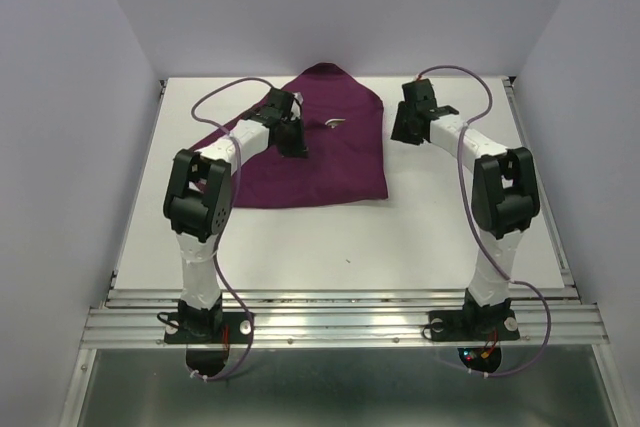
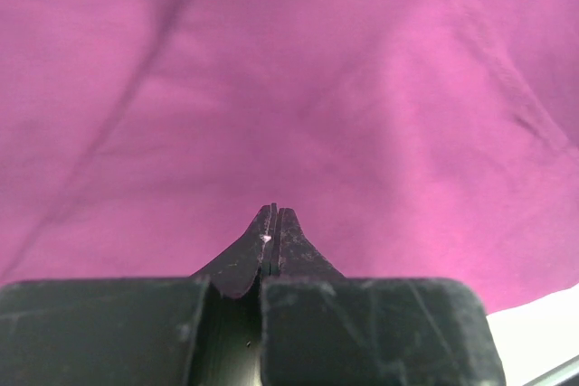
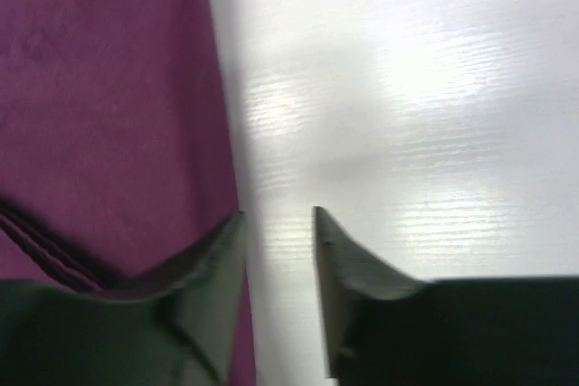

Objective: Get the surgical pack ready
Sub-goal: Pack the surgical kit at the center of the board.

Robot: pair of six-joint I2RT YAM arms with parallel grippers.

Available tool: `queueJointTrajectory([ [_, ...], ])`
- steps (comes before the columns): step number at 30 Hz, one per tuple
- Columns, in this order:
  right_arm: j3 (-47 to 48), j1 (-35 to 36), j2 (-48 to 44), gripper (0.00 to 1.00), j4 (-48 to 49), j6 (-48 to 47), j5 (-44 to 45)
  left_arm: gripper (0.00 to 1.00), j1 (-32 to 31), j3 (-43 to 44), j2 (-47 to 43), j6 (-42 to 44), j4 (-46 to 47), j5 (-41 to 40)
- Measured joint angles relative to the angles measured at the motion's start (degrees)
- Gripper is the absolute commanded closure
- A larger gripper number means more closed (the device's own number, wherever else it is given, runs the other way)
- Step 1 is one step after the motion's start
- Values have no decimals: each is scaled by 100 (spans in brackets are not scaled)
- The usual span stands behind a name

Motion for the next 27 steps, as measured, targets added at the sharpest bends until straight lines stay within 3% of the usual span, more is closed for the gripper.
queueJointTrajectory([
  [4,-4,-90,39,85,9,-7,205,100,-170,219,280,-44,44,131],
  [6,15,-83,122,88,7,-28,227,100,-173,341,444,-52,39,140],
  [14,197,-68,866,91,-35,-90,-20,100,-190,616,929,-72,35,219],
  [27,387,389,1023,91,9,-118,-216,100,-452,688,1029,-70,26,184],
])
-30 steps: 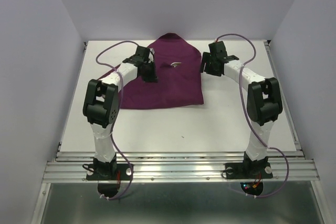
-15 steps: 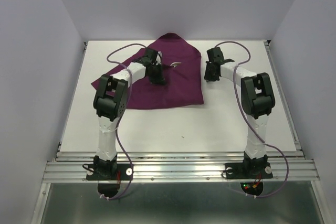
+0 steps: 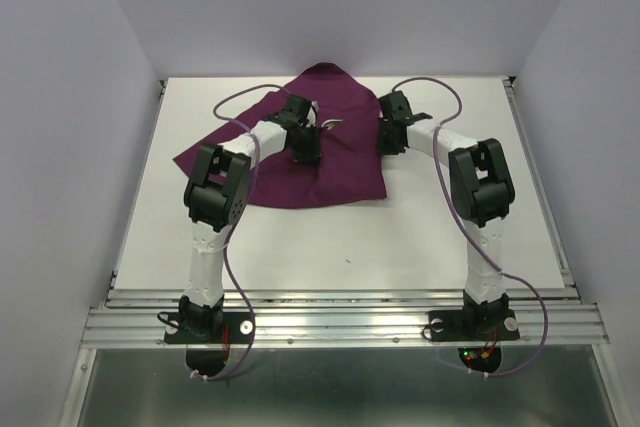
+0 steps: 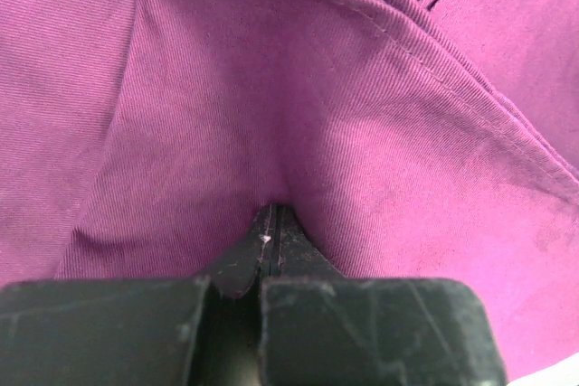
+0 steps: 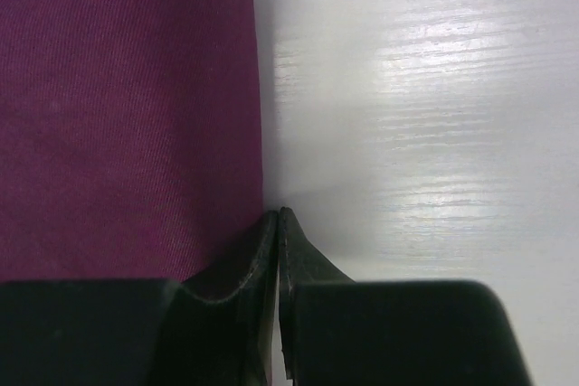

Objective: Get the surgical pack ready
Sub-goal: Pack the surgical kit at the center of the board.

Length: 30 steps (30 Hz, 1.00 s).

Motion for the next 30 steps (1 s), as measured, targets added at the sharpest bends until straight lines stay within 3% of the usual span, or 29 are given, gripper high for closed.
queueJointTrajectory([
  [9,-824,37,-490,91,363,31,-70,100,-240,-310,-186,-20,151,-385],
  [21,-2953,293,-2052,91,494,190,-234,100,-1108,-2341,-1563,-413,568,-702],
  [30,-3252,271,-2426,88,129,214,37,100,-1471,-2555,-1878,-584,190,-820],
])
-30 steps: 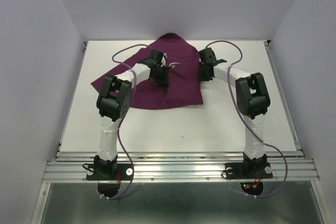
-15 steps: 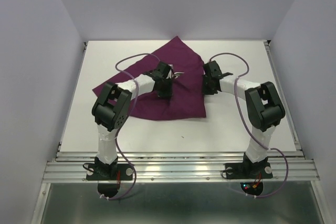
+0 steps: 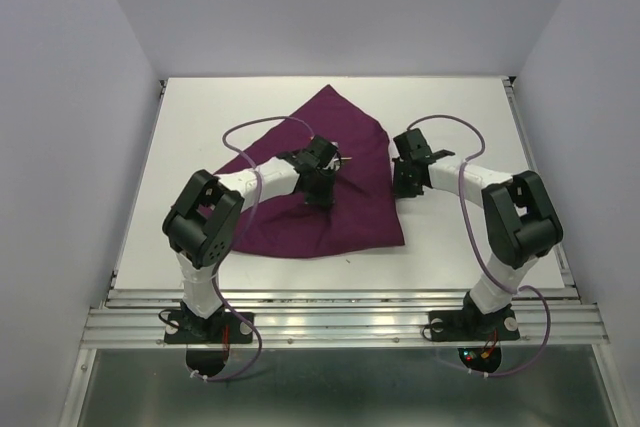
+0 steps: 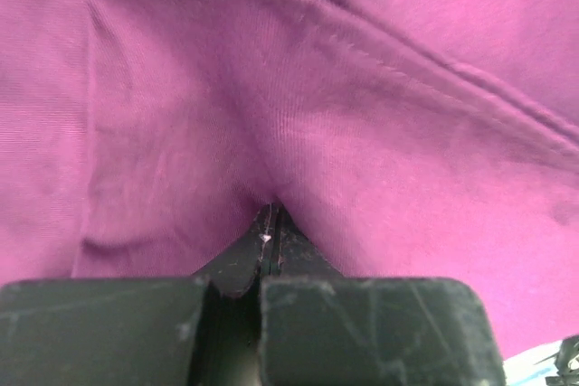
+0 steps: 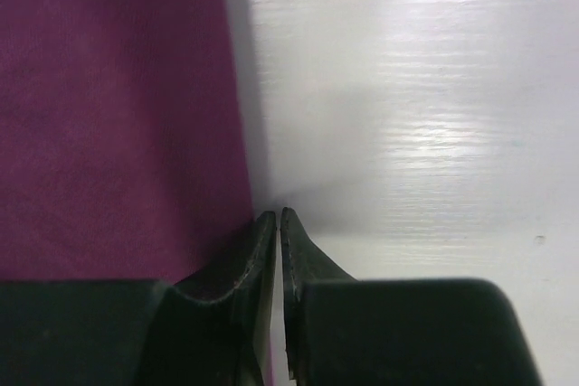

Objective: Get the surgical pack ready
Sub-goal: Pack the surgical kit at the center of the board.

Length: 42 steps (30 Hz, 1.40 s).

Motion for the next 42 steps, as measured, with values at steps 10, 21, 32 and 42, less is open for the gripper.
queueJointTrajectory([
  [10,1692,-407,380,87,-280,-136,323,100,411,872,-291,402,-505,-415],
  [21,3405,-472,2140,88,-452,-280,516,100,826,920,-463,608,-728,-470],
  [32,3805,-549,2474,90,-579,-341,404,100,960,920,-623,627,-734,-457],
  [42,3777,-601,2457,90,-527,-332,107,100,1010,920,-612,632,-697,-378],
])
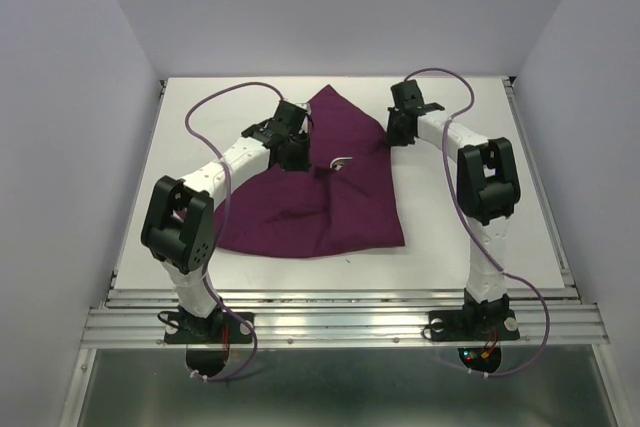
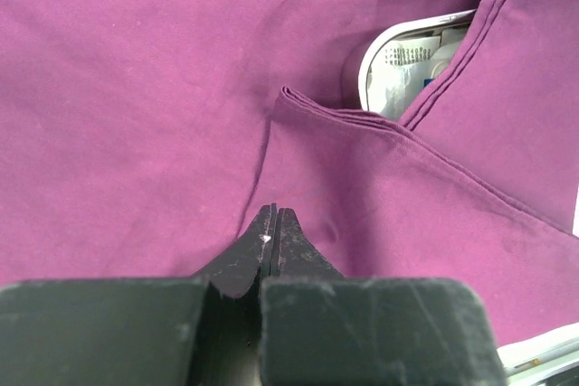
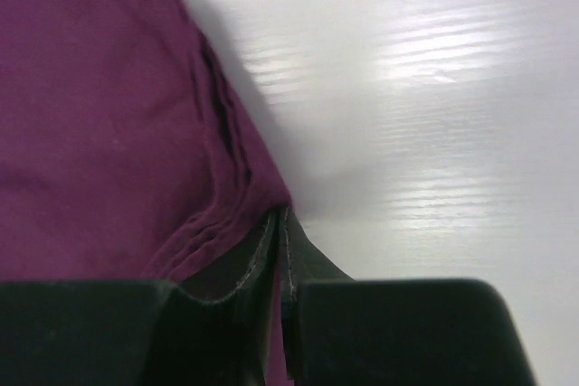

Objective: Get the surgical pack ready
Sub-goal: Pack the surgical kit at the center of the board.

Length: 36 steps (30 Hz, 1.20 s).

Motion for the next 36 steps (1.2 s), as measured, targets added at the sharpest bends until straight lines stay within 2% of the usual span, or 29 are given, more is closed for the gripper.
queueJointTrajectory([
  [10,-579,-632,-232,91,48,57,42,100,133,0,544,24,109,153],
  [21,-595,-466,-142,91,267,149,-879,100,157,240,693,140,98,177],
  [36,-282,-173,-13,91,282,234,-1193,100,380,437,968,234,98,179],
])
